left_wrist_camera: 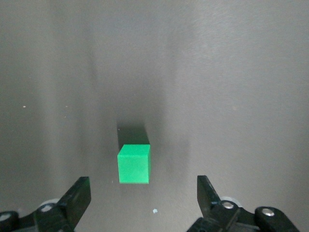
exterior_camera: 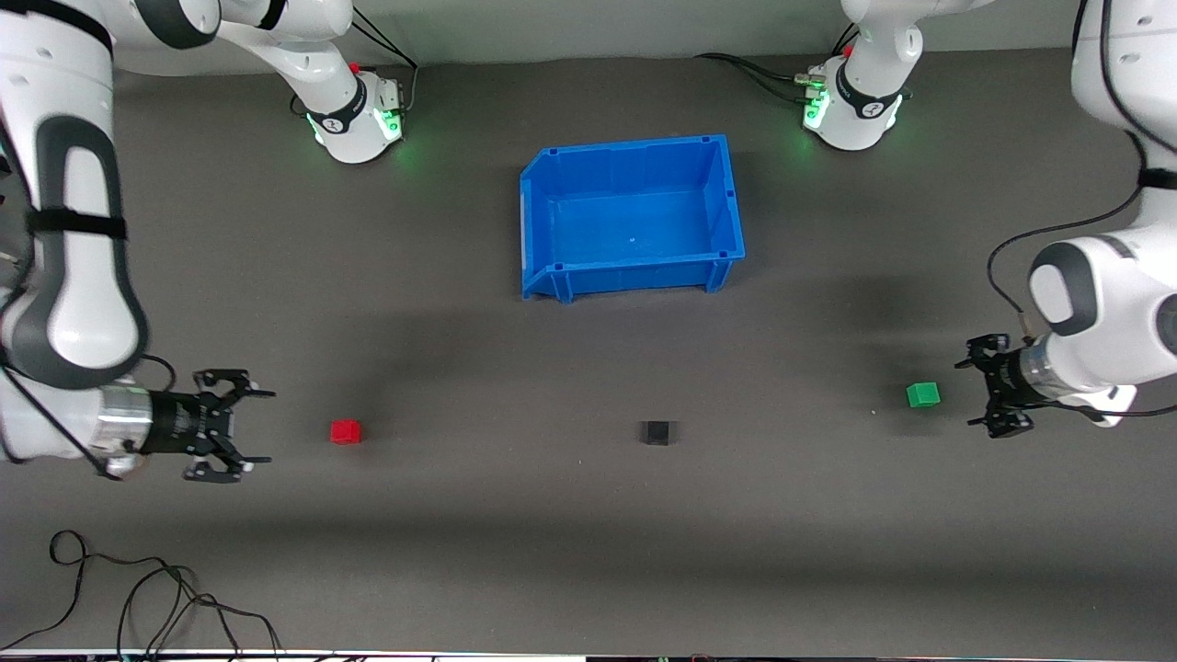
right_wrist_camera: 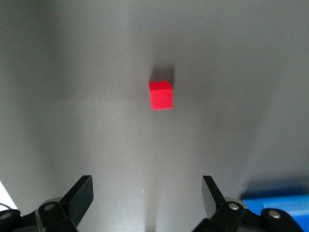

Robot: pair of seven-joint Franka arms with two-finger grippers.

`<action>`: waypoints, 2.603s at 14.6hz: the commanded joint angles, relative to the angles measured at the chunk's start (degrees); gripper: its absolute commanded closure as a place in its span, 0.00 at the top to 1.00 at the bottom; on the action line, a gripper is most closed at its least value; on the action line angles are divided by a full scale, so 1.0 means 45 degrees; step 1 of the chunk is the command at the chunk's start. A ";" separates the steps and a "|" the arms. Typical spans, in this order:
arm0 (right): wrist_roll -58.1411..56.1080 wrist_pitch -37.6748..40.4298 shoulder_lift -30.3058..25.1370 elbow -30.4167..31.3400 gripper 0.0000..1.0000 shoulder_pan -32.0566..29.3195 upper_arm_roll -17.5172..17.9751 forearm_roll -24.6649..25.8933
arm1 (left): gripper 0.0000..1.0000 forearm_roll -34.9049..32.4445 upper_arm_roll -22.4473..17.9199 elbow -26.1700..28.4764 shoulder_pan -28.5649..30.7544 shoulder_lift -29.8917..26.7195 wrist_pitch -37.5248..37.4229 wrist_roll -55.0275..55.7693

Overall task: Attach green and red cubes to black cube
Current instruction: 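Lower the right gripper over the red cube while the left gripper lowers onto green, then close the right gripper on the red cube while the left gripper grips green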

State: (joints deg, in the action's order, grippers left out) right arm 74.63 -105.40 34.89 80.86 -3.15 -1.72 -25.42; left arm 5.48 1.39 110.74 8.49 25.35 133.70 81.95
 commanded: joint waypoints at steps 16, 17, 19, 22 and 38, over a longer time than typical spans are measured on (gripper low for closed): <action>-0.5882 -0.4195 0.1406 0.3360 1.00 -0.0295 -0.0087 -0.3843 | 0.88 0.0071 -0.0036 0.0411 -0.0520 0.0928 0.1208 0.0989; -0.5882 -0.4214 0.1406 0.3320 1.00 -0.0295 -0.0067 -0.3959 | 0.86 0.0070 -0.0036 0.0353 -0.0423 0.0929 0.1208 0.0988; -0.5960 -0.4292 0.1581 0.3320 1.00 -0.0256 -0.0087 -0.4408 | 0.85 0.0032 -0.0075 0.0353 -0.0383 0.0987 0.1324 0.0948; -0.5999 -0.4332 0.1602 0.3320 1.00 -0.0217 -0.0067 -0.4409 | 0.84 0.0031 -0.0094 0.0353 -0.0383 0.1066 0.1461 0.0948; -0.5960 -0.4312 0.1739 0.3144 0.25 -0.0158 -0.0048 -0.4449 | 0.09 -0.0125 -0.0094 -0.0233 -0.0773 0.1028 0.1113 0.1065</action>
State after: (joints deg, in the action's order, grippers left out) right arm 49.23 -124.60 42.31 95.86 -4.03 -1.90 -43.84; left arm 5.46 1.38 110.61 6.41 31.54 140.97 85.46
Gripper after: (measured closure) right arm 0.604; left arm 0.604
